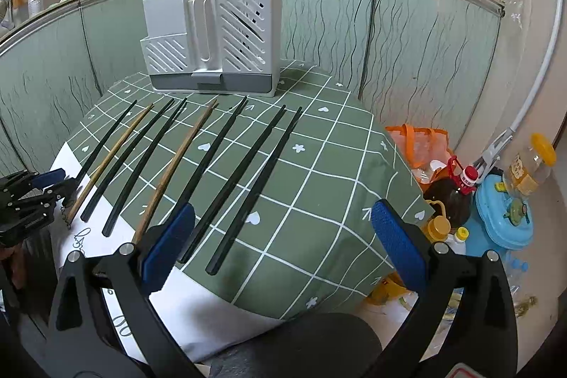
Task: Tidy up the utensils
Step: 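Grasp a black chopstick with the left tool while the right tool grasps another black chopstick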
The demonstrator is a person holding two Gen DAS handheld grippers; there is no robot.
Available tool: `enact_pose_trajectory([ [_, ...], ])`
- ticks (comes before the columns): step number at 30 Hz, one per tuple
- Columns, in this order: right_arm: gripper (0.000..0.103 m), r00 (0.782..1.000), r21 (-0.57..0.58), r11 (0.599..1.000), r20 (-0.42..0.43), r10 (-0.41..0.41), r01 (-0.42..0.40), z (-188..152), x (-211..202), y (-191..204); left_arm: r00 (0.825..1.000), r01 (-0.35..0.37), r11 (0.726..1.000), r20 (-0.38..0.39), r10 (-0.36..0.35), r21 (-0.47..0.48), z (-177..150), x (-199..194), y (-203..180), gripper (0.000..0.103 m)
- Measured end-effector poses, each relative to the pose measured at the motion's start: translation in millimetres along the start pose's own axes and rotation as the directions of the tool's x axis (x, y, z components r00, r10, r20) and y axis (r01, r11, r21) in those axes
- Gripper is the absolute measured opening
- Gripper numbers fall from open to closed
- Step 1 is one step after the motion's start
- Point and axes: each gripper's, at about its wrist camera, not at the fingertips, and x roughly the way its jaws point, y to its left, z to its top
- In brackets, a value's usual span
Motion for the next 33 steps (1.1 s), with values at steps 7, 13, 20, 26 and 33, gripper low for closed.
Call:
enact_pose_trajectory([
  [7, 0.094, 1.000, -0.020, 1.000, -0.012, -0.011, 0.011, -5, 5, 5, 1.000, -0.012, 1.000, -0.008, 0.012, -0.008, 1, 4, -7, 0.028],
  [13, 0.082, 0.998, -0.010, 1.000, -0.051, -0.023, 0.022, -12, 16, 6, 0.999, -0.042, 0.999, -0.006, 0.042, -0.023, -1, 4, -7, 0.021],
  [20, 0.066, 0.997, 0.000, 1.000, -0.075, -0.008, 0.008, -18, 28, 20, 0.997, -0.072, 0.997, -0.011, 0.072, -0.041, -1, 5, -3, 0.008],
  [26, 0.047, 0.995, -0.010, 0.999, -0.093, -0.046, 0.045, -23, 40, 31, 0.997, -0.077, 0.996, -0.011, 0.076, -0.044, -1, 5, -3, 0.008],
  [33, 0.032, 0.995, 0.011, 0.997, -0.073, -0.075, 0.076, -26, 42, 39, 0.997, -0.074, 0.996, -0.010, 0.074, -0.047, -1, 5, -3, 0.008],
])
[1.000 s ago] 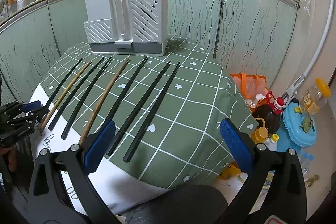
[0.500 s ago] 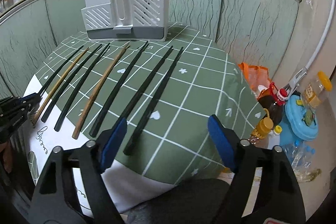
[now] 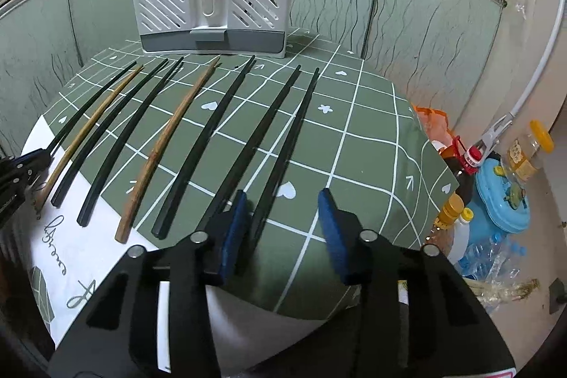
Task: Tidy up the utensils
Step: 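Grasp a black chopstick with the left tool while the right tool grasps another black chopstick, then lift the black chopstick with the left tool while the right tool lifts its black chopstick toward the holder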
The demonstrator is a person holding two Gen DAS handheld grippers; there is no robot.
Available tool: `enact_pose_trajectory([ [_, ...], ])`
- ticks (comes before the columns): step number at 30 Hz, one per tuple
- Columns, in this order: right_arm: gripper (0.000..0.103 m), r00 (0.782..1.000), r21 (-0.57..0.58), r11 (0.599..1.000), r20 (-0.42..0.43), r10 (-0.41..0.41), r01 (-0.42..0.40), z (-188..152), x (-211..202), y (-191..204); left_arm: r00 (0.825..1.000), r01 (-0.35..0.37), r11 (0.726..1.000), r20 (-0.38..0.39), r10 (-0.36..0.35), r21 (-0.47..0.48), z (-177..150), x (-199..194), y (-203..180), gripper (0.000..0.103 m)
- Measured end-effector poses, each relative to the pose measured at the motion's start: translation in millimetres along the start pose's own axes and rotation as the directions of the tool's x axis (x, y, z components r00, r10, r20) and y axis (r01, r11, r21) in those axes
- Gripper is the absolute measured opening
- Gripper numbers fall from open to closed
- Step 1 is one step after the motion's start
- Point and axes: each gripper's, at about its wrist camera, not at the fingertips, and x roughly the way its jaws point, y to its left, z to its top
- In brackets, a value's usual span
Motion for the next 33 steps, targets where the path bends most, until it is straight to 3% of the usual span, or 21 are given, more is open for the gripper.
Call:
enact_pose_trajectory([
  [5, 0.027, 1.000, 0.074, 0.997, 0.009, 0.005, -0.006, -3, 1, -3, 1.000, 0.005, 1.000, -0.001, -0.005, -0.007, 0, 0, 1, 0.008],
  [10, 0.009, 1.000, 0.124, 0.992, 0.012, -0.023, 0.022, -5, 1, -8, 1.000, 0.005, 1.000, 0.000, -0.005, -0.014, 0, 0, 0, 0.008],
  [13, 0.006, 0.999, 0.120, 0.992, 0.009, -0.034, 0.033, -4, 1, -7, 1.000, 0.004, 1.000, 0.000, -0.004, -0.017, 0, 0, 1, 0.008],
  [33, 0.006, 1.000, 0.150, 0.988, 0.024, 0.015, -0.018, 9, -18, -22, 1.000, 0.025, 0.998, 0.009, -0.025, -0.056, 10, -15, 14, 0.008],
])
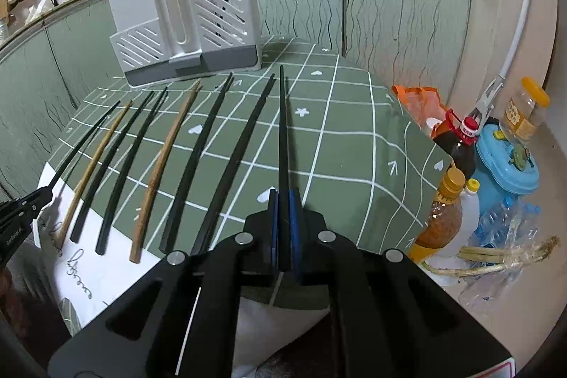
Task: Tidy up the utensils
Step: 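Lift the black chopstick with the left tool while the right tool lifts its black chopstick toward the holder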
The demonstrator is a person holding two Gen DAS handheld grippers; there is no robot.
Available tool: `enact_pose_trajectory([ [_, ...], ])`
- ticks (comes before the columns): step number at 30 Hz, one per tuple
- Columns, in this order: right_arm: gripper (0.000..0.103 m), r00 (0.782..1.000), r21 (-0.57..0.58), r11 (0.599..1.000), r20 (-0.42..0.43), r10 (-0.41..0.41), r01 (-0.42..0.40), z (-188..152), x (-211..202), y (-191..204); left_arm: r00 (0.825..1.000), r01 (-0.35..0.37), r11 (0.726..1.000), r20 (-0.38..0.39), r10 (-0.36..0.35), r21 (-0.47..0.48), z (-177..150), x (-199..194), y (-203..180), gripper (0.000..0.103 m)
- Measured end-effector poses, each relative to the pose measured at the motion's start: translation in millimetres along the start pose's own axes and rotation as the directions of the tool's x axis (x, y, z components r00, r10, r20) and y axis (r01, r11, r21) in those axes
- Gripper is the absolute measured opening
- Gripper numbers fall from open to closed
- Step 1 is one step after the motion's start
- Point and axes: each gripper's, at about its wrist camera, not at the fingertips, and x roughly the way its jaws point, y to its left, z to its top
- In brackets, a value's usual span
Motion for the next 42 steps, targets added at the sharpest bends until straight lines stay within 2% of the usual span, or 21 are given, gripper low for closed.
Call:
enact_pose_trajectory([
  [11, 0.006, 0.999, -0.012, 1.000, 0.019, 0.026, -0.026, 22, -19, -6, 0.998, 0.017, 1.000, 0.062, -0.017, 0.004, 22, -32, 5, 0.008],
  [30, 0.006, 0.987, -0.028, 0.998, 0.151, 0.060, -0.056, 73, -71, -13, 0.986, 0.033, 0.999, 0.163, -0.036, 0.022, 62, -73, 11, 0.008],
  [42, 0.006, 0.976, -0.038, 0.995, 0.197, 0.093, -0.088, 113, -84, -9, 0.975, 0.088, 0.996, 0.203, -0.090, 0.015, 100, -91, 16, 0.008],
])
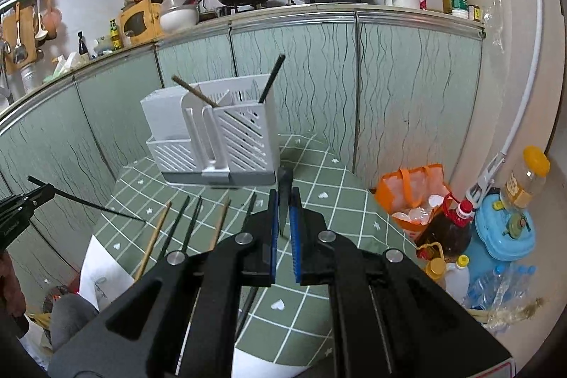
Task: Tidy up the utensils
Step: 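Lift the black chopstick with the left tool while the right tool lifts its black chopstick toward the holder, then lower both held black chopsticks into the holder and open both tools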
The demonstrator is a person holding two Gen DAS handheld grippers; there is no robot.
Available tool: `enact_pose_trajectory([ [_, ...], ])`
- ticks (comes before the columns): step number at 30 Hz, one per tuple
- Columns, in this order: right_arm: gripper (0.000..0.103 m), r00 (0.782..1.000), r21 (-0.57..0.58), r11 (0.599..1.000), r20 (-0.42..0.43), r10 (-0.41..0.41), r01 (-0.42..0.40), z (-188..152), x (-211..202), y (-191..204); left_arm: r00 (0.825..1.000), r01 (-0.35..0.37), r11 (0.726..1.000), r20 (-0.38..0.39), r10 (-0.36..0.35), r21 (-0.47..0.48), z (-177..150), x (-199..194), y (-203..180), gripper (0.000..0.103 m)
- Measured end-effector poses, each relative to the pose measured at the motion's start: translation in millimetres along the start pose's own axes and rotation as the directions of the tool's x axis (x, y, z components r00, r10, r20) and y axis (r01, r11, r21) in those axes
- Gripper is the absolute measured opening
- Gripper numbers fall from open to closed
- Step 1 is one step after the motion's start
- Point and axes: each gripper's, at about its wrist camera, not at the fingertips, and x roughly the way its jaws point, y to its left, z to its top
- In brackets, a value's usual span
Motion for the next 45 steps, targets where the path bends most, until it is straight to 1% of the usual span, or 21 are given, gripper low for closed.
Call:
enact_pose_trajectory([
  [11, 0.006, 1.000, -0.002, 1.000, 0.005, 0.018, -0.018, 14, 1, -4, 1.000, 0.008, 1.000, 0.021, -0.009, 0.007, 21, -4, 3, 0.008],
  [17, 0.006, 1.000, -0.011, 1.000, 0.013, 0.023, -0.023, 23, -3, -4, 1.000, 0.019, 1.000, 0.014, -0.019, 0.008, 32, -6, 5, 0.008],
  [24, 0.006, 0.998, -0.027, 0.998, 0.026, 0.052, -0.051, 46, -11, 0, 0.996, 0.082, 0.997, 0.026, -0.082, -0.002, 49, -12, 7, 0.008],
  [29, 0.006, 0.996, -0.035, 0.996, 0.028, 0.083, -0.082, 63, -16, 2, 0.991, 0.125, 0.992, 0.044, -0.126, 0.013, 66, -14, 0, 0.008],
  [33, 0.006, 0.994, -0.043, 0.994, 0.039, 0.101, -0.100, 80, -21, 5, 0.984, 0.165, 0.985, 0.062, -0.167, 0.045, 82, -18, -12, 0.008],
  [35, 0.006, 0.993, -0.047, 0.993, 0.042, 0.110, -0.108, 89, -22, 6, 0.983, 0.167, 0.984, 0.065, -0.170, 0.055, 89, -18, -18, 0.008],
  [42, 0.006, 0.989, -0.047, 0.990, 0.046, 0.138, -0.136, 117, -22, 7, 0.975, 0.211, 0.975, 0.053, -0.215, 0.072, 124, -9, -41, 0.008],
  [45, 0.006, 0.988, -0.051, 0.988, 0.054, 0.146, -0.144, 129, -21, 7, 0.967, 0.245, 0.966, 0.049, -0.249, 0.081, 138, -4, -51, 0.008],
])
